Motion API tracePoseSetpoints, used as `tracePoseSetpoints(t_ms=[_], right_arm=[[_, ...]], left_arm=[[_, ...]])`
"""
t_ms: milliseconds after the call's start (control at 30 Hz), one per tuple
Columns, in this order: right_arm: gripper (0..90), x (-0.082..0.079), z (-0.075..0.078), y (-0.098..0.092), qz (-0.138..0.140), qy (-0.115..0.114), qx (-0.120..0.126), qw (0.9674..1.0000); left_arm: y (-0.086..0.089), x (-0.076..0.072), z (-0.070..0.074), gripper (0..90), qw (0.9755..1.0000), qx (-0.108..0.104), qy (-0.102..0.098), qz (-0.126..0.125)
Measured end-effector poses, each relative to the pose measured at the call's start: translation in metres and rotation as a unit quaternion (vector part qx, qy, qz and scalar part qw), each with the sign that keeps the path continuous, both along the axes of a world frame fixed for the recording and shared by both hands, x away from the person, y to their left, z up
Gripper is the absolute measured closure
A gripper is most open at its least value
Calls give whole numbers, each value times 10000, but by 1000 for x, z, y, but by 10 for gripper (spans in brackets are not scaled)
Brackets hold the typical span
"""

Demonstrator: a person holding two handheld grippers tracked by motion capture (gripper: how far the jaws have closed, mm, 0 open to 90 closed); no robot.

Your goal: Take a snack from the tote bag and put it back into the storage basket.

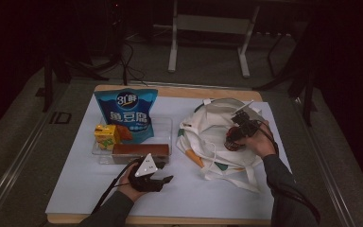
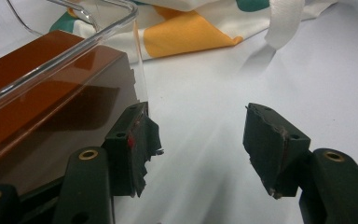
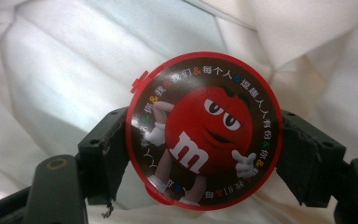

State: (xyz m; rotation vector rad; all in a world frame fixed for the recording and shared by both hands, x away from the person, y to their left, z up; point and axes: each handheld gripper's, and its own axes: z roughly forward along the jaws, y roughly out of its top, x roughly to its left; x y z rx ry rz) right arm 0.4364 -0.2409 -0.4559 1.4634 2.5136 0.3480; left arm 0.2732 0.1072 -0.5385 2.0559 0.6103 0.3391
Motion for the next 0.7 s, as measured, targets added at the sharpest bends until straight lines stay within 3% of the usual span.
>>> tracePoseSetpoints(t_ms=[100, 233, 300, 333, 567, 700], right_arm=[[252, -1, -1, 4, 42, -5, 73, 10000], [246, -1, 0, 10, 523, 21, -98, 9986], [245, -1, 1, 10, 596, 11, -132, 9981], [240, -1, 0, 9, 803, -41, -204, 9966], [210, 1, 0, 6, 1067, -92, -306, 9938], [207, 3, -2, 6, 1075, -58, -350, 9936]], left_arm=[[0, 0, 0, 416, 10000, 1, -4, -4], [0, 0, 0, 416, 10000, 4, -7, -4], [0, 0, 0, 416, 10000, 2, -6, -10], [0, 0, 0, 416, 10000, 4, -10, -8], [0, 0, 0, 416, 10000, 0, -2, -9], [0, 0, 0, 416, 10000, -2, 0, -13]])
